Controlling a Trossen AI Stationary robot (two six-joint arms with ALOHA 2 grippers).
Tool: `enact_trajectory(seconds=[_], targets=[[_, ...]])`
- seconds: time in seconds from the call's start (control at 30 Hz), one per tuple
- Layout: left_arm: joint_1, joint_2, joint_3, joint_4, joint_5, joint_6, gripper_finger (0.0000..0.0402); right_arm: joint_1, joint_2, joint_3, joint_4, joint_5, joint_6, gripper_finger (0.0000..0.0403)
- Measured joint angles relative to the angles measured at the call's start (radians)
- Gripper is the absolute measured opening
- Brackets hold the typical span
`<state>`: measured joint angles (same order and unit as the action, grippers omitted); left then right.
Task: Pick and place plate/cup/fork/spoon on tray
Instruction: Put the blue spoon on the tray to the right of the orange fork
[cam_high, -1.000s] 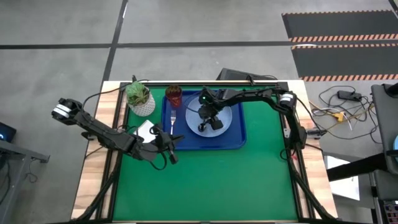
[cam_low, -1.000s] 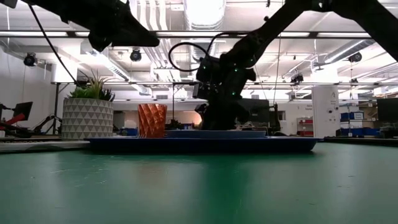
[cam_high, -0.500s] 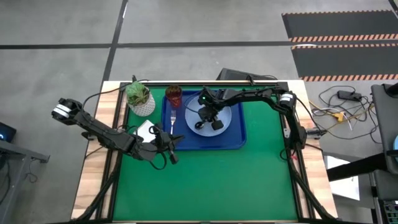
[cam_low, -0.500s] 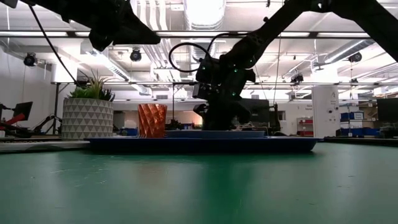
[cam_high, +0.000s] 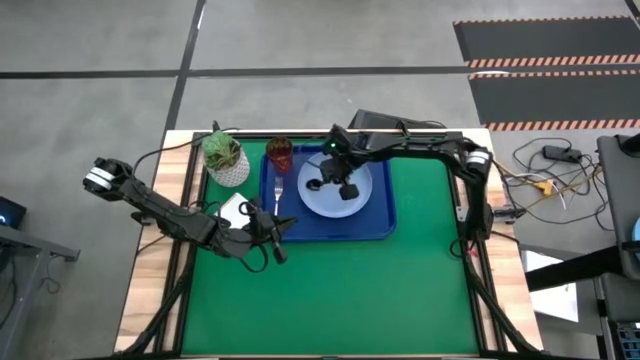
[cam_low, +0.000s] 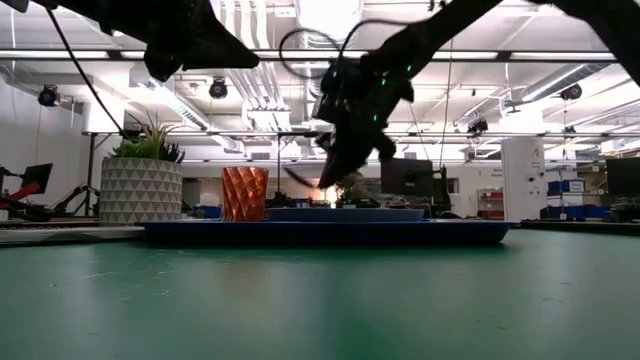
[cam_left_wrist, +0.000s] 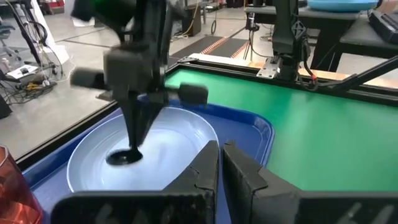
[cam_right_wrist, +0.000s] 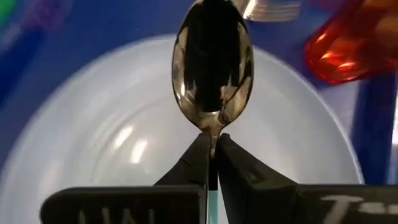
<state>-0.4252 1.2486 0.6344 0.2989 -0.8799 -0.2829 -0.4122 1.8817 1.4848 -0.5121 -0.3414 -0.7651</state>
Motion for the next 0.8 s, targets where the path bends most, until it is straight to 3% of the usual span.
enact_trajectory(seconds=[0.23,0.37,0.47,0.67,0.8], targets=[[-0.002,0.001,-0.001,0.059,0.000,-0.026,0.0000,0.015,-0.149,-0.091,-0.004,-0.089,0.137,0.0009],[-0.002,0.005,-0.002,0.059,0.000,-0.079,0.0000,0.063,-0.248,-0.222,0.126,-0.093,0.237,0.0009],[-0.002,0.031,-0.002,0.077,-0.001,-0.098,0.0000,0.120,-0.328,-0.348,0.338,-0.072,0.321,0.0009],[0.000,0.140,-0.001,0.229,-0.008,-0.103,0.0000,0.221,-0.435,-0.591,0.846,0.117,0.495,0.0009],[0.000,0.223,0.004,0.339,-0.008,-0.097,0.0000,0.265,-0.447,-0.704,1.200,0.141,0.611,0.0009]])
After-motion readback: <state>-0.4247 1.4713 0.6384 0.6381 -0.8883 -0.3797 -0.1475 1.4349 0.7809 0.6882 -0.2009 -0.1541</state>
